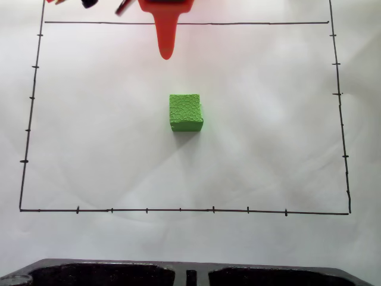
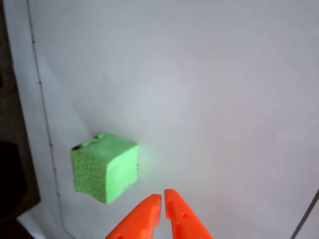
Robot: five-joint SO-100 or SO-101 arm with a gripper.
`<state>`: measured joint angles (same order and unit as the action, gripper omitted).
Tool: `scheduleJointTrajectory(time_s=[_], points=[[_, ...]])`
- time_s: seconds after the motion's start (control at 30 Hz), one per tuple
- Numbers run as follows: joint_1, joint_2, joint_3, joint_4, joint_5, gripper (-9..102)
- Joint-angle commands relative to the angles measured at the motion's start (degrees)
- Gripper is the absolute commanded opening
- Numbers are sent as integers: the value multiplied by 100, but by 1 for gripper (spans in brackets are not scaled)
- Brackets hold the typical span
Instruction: Grasp the colored block, Place it on the black dot, and then return the arm to the default position.
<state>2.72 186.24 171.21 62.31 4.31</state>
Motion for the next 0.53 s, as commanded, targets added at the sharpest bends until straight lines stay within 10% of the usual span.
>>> scheduleJointTrajectory(time_s=[0.0,0.5], points=[[-9,105,-26,-62,-35,0],[-44,105,-26,-62,-88,0]])
